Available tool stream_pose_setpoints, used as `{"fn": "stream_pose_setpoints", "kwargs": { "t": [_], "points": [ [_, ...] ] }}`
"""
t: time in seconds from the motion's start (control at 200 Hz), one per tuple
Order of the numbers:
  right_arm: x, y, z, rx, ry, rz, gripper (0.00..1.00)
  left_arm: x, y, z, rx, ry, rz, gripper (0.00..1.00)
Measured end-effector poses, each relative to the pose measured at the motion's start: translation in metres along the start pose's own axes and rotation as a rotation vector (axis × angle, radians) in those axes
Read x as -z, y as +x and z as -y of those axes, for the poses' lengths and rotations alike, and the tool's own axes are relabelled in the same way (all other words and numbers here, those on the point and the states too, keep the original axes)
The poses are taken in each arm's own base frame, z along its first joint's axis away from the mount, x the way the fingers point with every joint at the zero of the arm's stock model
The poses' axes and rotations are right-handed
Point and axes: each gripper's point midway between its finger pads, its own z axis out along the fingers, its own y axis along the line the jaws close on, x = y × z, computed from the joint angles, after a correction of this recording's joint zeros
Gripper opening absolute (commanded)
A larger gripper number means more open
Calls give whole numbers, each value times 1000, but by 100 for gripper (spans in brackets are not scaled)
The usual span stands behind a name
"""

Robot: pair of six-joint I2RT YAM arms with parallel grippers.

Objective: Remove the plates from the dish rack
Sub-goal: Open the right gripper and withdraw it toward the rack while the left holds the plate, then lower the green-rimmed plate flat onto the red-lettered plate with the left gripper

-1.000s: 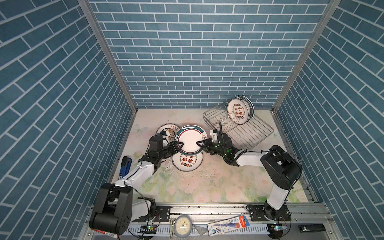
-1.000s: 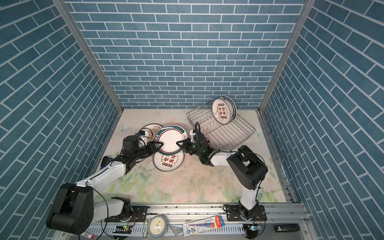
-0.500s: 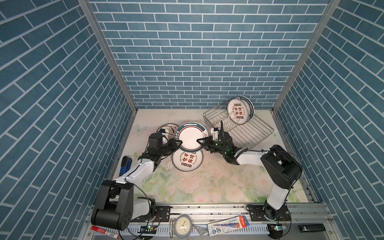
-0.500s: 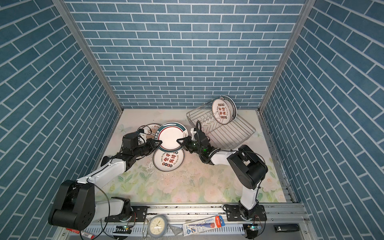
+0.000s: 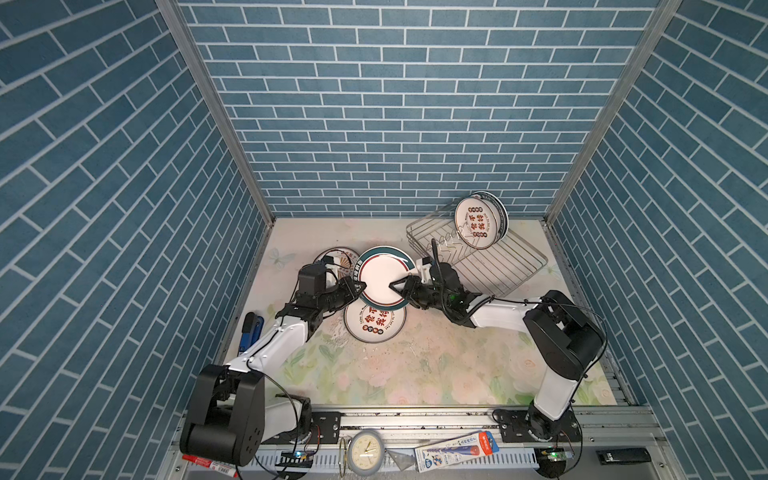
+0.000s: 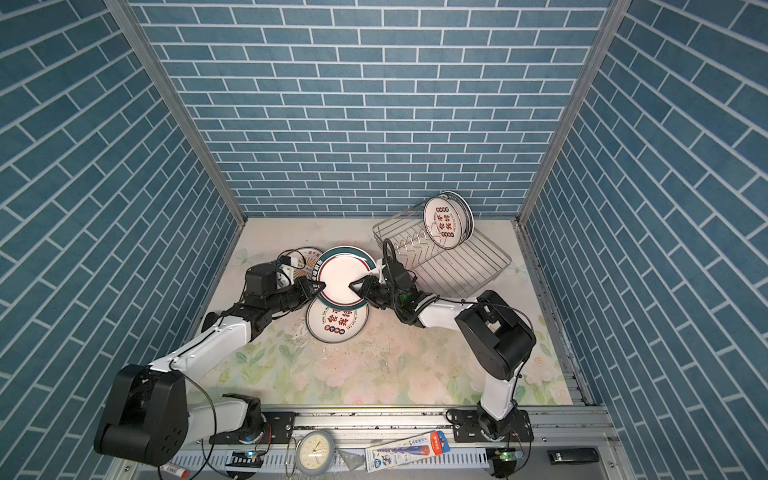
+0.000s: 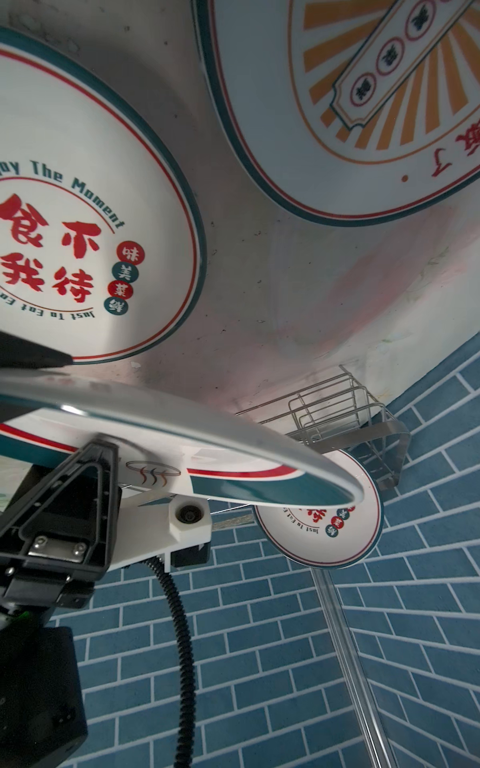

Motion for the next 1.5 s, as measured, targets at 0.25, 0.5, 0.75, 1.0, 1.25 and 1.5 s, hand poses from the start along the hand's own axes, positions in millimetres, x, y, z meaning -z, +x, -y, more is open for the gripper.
{"fn": "stream_pose_setpoints", "kwargs": {
  "t": [0.25, 0.5, 0.75, 1.0, 1.25, 1.5],
  "points": [
    [8, -9, -12, 73, 24, 12, 77, 14, 3, 10, -4, 0, -3, 0],
    [21, -22, -11, 171, 133, 32, 99, 30, 11, 11, 3, -43, -16, 0],
    [59, -53, -18, 356, 353, 115, 99, 40, 16, 6, 24, -71, -19, 0],
    [122, -80, -18, 519, 534, 213, 99, 46, 27, -29, 94, -132, -12, 0],
    [153, -95, -16, 557, 591, 253, 99, 42, 43, -56, 158, -183, -45, 0],
    [154, -94, -11, 560, 597, 240, 99, 39, 47, -66, 176, -210, -51, 0]
  ]
}}
